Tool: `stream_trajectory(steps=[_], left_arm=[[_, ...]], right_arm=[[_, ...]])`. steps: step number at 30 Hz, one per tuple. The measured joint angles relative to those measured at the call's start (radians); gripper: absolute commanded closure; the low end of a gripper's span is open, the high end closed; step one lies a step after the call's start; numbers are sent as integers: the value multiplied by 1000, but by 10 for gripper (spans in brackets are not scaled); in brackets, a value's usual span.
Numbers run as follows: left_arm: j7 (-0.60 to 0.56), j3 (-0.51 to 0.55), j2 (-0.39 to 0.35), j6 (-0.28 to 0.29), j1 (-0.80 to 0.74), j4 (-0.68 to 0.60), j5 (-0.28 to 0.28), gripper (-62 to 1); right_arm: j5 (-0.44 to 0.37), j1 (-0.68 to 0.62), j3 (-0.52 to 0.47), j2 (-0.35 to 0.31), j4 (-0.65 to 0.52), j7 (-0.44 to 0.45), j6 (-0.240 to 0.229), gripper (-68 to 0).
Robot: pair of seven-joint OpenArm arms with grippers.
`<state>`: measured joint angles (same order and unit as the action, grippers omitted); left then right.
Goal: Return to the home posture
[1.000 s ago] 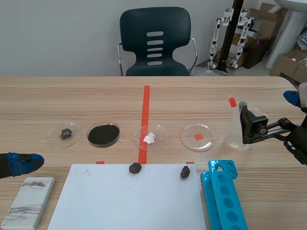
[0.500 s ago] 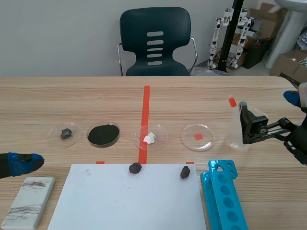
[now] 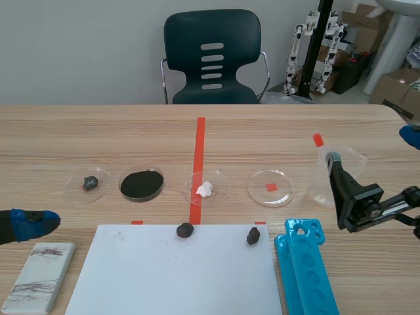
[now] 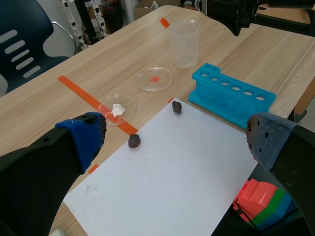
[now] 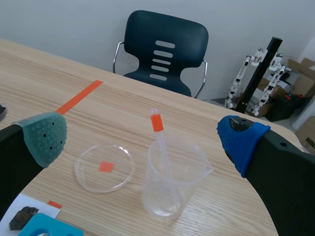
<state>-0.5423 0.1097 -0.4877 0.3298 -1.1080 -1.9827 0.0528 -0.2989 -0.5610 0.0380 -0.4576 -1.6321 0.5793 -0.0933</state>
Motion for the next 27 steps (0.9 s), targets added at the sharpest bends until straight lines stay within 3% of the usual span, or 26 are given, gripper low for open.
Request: stream_trajectory(steps=[3,10,17,27], left_arm=[[0,0,0,0,0,0,0,-598],[-1,0,0,0,0,0,0,-598],[0,0,0,0,0,0,0,-598],[0,0,0,0,0,0,0,-598]], right_arm=[[-2,-127,-17,-14,-93,0,-3,-647],[-1,-391,-17,-131,-265,28,-7,-647],[97,-587,-76,-141,-272,228,-95,-647],[146,-748,-148,-113,-269,356,-117,-647]])
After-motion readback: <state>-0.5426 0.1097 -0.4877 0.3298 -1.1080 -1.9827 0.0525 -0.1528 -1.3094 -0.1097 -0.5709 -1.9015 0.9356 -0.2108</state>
